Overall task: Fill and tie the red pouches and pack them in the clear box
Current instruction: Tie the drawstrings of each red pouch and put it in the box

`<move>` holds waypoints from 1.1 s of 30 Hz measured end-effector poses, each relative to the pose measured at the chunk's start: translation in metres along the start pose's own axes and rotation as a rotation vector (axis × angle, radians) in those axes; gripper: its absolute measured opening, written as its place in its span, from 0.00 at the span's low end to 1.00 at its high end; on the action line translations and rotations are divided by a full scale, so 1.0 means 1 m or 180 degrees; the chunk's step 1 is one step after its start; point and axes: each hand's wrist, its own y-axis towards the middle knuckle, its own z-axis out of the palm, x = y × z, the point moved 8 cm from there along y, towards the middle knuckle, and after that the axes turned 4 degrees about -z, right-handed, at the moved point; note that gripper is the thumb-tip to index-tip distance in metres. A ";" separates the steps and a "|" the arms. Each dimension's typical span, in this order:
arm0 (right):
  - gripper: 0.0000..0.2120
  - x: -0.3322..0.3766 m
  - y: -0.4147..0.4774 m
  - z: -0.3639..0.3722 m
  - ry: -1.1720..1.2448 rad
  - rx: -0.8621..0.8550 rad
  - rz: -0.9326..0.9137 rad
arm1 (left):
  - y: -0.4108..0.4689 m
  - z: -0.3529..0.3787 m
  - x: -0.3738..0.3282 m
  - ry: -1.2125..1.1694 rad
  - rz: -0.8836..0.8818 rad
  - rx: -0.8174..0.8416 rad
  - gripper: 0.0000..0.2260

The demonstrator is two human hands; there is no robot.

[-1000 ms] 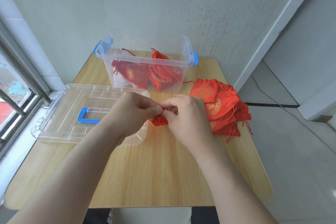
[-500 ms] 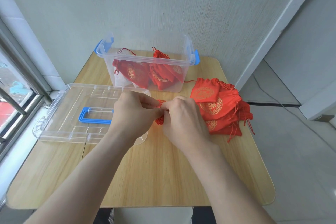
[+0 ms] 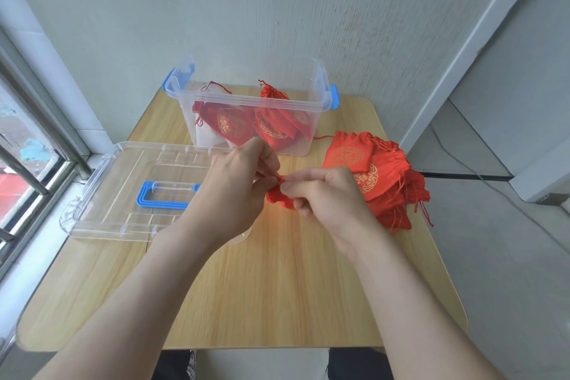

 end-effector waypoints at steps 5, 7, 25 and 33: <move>0.03 -0.008 0.002 0.006 0.0790 0.0181 0.0370 | 0.000 -0.005 -0.003 -0.0154 -0.0019 0.0132 0.09; 0.04 -0.011 0.002 0.009 0.1040 0.0298 0.0553 | -0.001 -0.008 -0.005 -0.0305 -0.0043 0.0167 0.08; 0.03 -0.027 0.006 0.010 0.1320 0.0276 0.0818 | -0.004 -0.012 -0.010 -0.0245 0.0326 0.0003 0.04; 0.05 -0.022 0.009 0.002 0.0497 0.0151 0.0436 | -0.004 0.002 -0.004 0.0175 0.0156 0.0186 0.06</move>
